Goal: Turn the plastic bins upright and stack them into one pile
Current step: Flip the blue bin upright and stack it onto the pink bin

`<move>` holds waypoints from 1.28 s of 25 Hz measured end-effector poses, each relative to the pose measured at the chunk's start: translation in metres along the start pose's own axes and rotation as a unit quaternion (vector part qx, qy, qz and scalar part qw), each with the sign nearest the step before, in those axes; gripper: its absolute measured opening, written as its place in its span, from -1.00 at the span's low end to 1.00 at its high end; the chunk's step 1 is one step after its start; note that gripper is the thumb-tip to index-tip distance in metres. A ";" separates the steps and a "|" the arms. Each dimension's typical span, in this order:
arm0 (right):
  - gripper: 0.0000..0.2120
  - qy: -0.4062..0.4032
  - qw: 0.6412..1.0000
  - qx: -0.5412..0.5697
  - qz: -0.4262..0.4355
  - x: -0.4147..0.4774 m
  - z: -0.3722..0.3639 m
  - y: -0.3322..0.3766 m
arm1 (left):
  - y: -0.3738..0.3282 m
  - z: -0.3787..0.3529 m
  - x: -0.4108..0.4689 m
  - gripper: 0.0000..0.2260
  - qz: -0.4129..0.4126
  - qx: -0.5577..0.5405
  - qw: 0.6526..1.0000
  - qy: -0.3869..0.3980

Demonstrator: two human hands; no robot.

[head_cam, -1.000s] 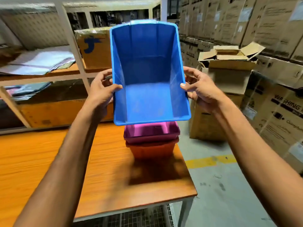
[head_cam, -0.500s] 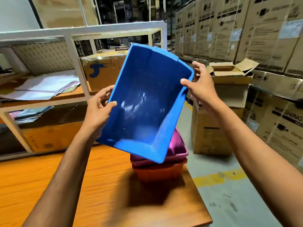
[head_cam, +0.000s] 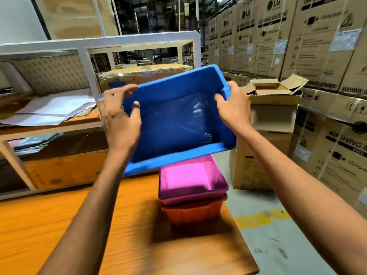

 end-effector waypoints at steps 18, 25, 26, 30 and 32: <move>-0.37 0.056 0.977 0.180 -0.101 -0.026 -0.006 -0.051 | -0.007 -0.051 -0.050 -0.66 0.262 -0.260 0.923 -0.110; -0.54 0.267 0.952 0.149 -0.032 -0.030 -0.015 -0.055 | 0.013 -0.045 -0.063 -0.73 0.216 -0.272 0.937 -0.030; -0.54 0.288 0.944 0.160 -0.019 -0.033 -0.015 -0.053 | 0.015 -0.046 -0.065 -0.73 0.220 -0.274 0.936 -0.030; -0.43 0.252 0.953 0.154 0.074 -0.049 -0.006 -0.029 | 0.035 -0.053 -0.074 -0.63 0.253 -0.298 0.920 0.005; -0.41 0.219 0.958 0.141 0.123 -0.067 -0.005 -0.014 | 0.048 -0.056 -0.079 -0.58 0.282 -0.311 0.907 0.040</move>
Point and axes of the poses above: each hand's wrist, its own x-axis towards the middle knuckle, its own z-axis out of the back of the hand, y = z × x, the point moved 4 cm from there along x, towards the middle knuckle, and after that the axes turned 13 degrees about -z, right-handed, at the moved point
